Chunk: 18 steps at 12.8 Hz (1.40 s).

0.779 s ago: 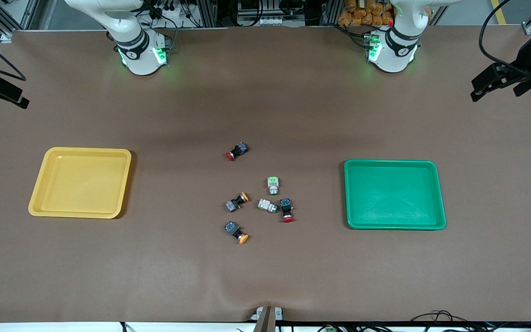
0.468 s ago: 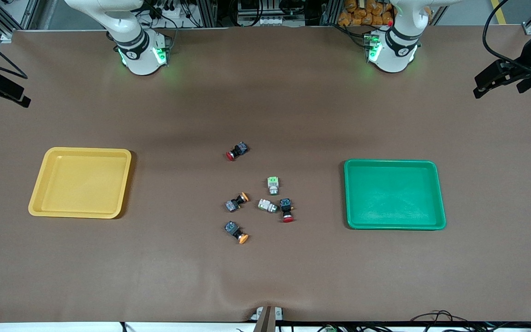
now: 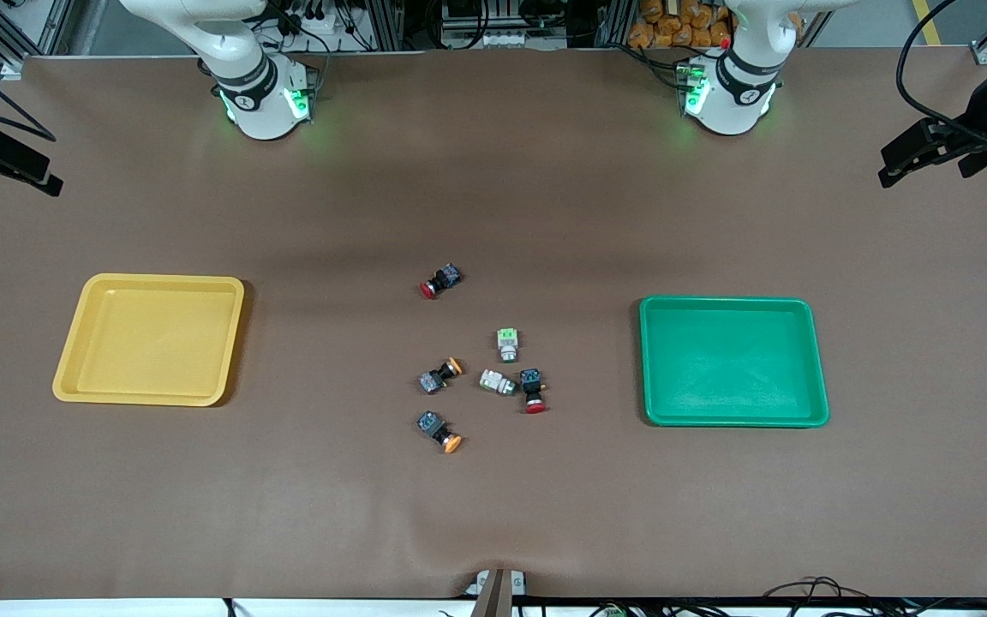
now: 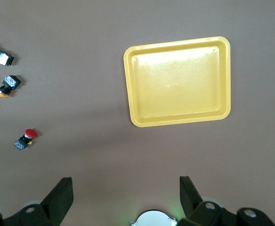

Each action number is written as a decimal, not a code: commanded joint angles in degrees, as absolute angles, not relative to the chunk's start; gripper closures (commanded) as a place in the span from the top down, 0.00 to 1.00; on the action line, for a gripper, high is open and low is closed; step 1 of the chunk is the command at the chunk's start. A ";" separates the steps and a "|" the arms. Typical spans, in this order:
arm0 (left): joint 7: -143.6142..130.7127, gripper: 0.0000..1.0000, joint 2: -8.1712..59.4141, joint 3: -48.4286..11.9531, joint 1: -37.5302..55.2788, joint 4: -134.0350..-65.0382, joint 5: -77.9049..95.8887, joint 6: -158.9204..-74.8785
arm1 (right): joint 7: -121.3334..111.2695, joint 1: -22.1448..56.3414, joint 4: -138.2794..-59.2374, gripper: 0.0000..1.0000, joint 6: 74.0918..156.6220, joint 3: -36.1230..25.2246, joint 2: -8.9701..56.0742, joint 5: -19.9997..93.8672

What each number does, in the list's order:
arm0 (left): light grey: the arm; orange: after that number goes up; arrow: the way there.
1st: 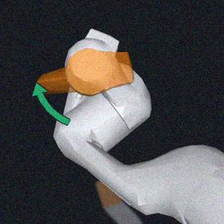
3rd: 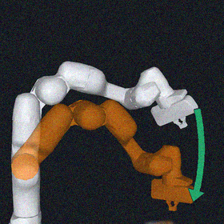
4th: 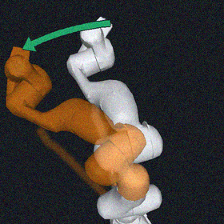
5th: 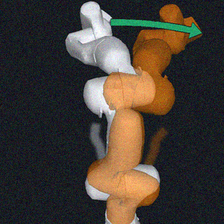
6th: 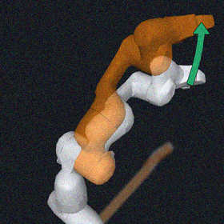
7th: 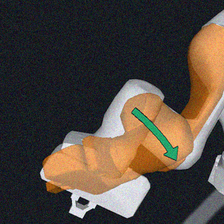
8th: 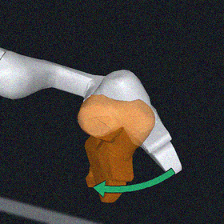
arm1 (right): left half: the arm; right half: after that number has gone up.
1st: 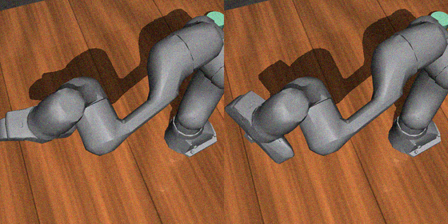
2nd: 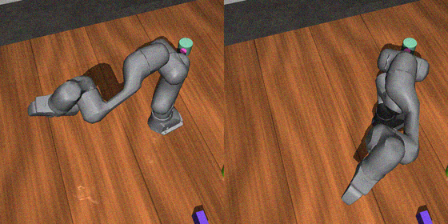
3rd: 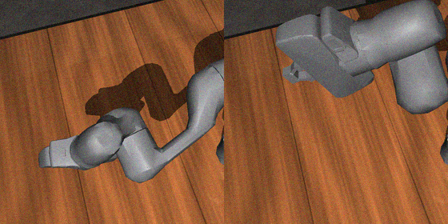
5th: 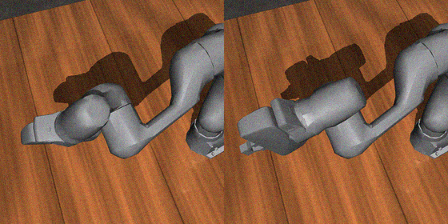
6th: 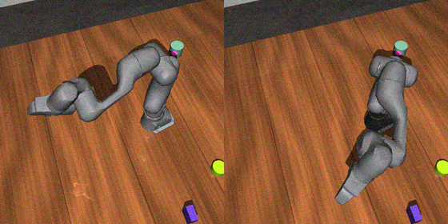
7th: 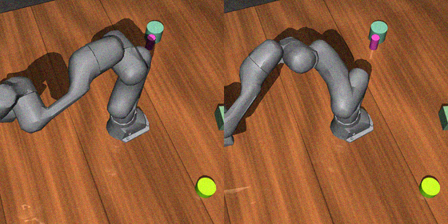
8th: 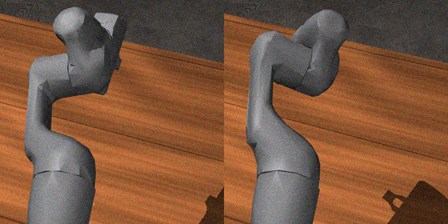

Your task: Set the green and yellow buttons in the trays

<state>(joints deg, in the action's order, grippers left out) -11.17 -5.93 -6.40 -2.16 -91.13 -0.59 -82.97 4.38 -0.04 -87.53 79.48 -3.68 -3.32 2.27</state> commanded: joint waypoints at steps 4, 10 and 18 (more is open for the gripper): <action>-10.55 1.00 -4.84 -6.59 -2.37 -89.56 0.44 -82.00 | 3.79 0.35 -86.93 1.00 78.75 -4.13 -0.19 3.25; -11.59 1.00 0.51 -8.95 -1.15 -89.65 0.96 -86.03 | 3.60 1.05 -88.32 1.00 74.36 -4.04 9.66 2.64; -36.52 1.00 23.00 -16.35 13.69 -91.93 -2.44 -113.34 | 13.94 2.89 -90.44 1.00 73.03 -4.04 15.03 6.93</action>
